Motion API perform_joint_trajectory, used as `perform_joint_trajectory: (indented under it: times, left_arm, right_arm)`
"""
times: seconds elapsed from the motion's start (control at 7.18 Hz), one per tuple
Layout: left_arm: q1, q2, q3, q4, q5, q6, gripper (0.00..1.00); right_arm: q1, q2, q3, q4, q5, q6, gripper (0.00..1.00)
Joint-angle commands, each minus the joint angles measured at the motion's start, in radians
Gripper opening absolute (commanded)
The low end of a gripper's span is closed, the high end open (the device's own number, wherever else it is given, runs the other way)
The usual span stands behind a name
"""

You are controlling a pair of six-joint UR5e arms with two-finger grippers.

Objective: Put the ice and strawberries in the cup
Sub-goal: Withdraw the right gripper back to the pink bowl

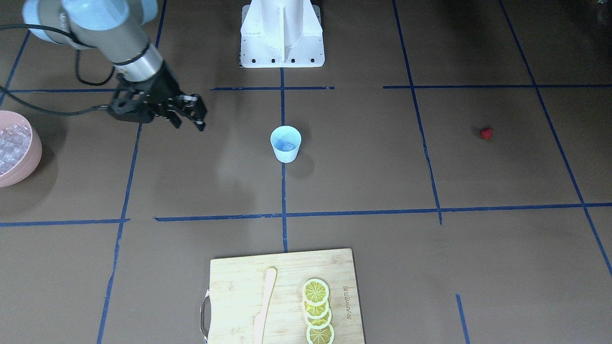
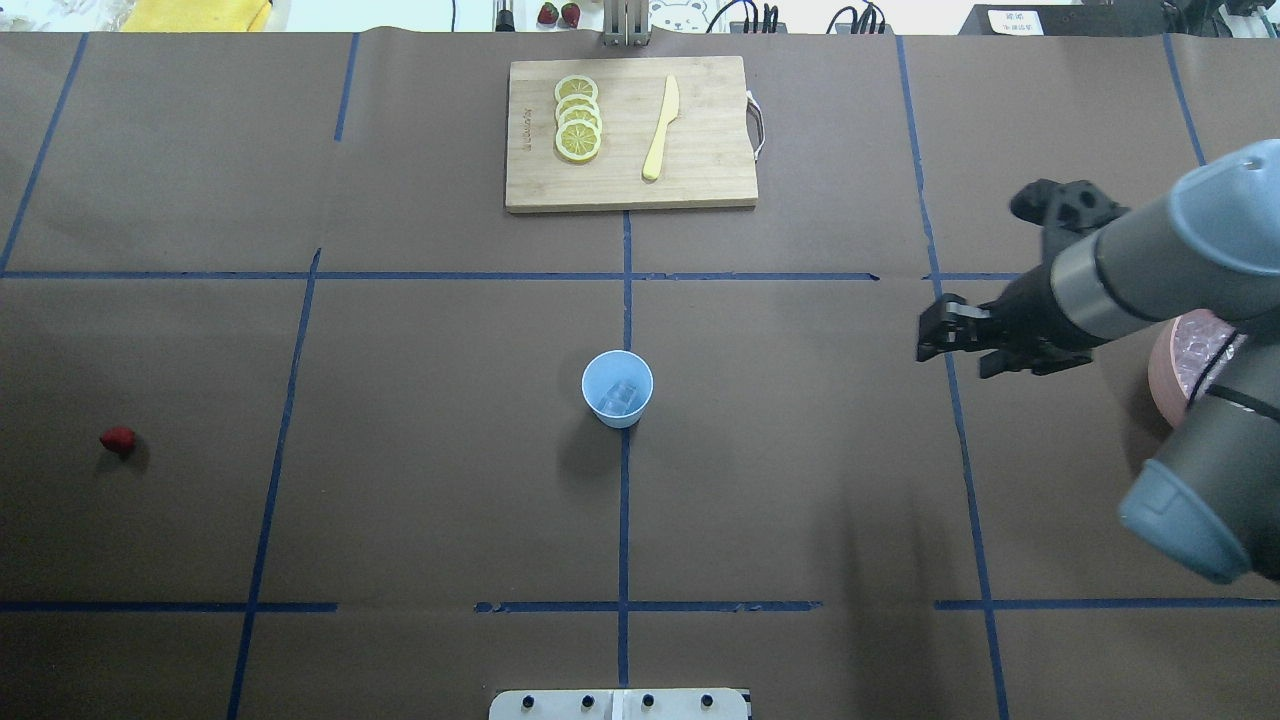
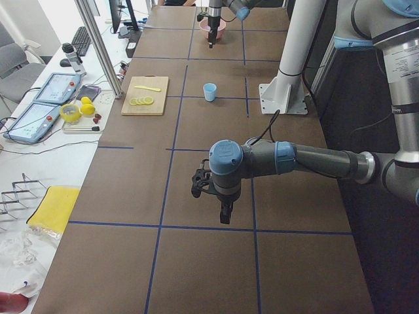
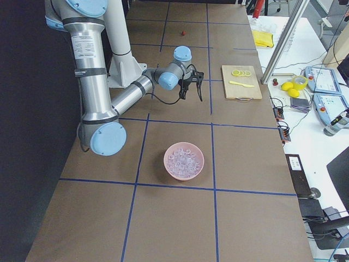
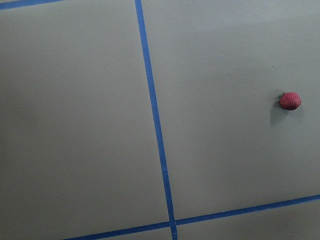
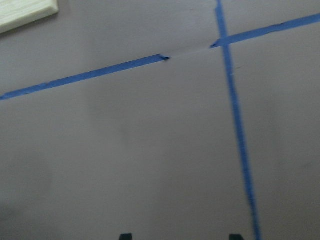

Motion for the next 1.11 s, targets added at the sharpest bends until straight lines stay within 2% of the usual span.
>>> perform_joint_trajectory:
  times: [0.0,0.14,0.56,0.7,0.98]
  left_arm:
    - [0.000,0.000,0.002,0.001,0.002,-0.001,1.00]
    - [-0.002,0.000,0.001,0.001,0.000,-0.001,1.00]
    - [0.000,0.000,-0.002,0.002,0.000,-0.001,1.00]
    - [-0.002,0.000,-0.002,0.002,0.000,-0.001,1.00]
    - [-0.002,0.000,-0.002,0.004,0.000,-0.001,1.00]
  right_arm:
    - [0.162,-0.178,0.017,0.000,0.069,-0.346,1.00]
    - [0.191,-0.204,0.006,0.002,0.063,-0.395,0.99]
    - [0.328,-0.209,-0.147,-0.003,0.069,-0.823,1.00]
    - [0.340,-0.207,-0.171,-0.003,0.068,-0.895,1.00]
    - [0.340,-0.212,-0.219,0.000,0.066,-0.921,0.99]
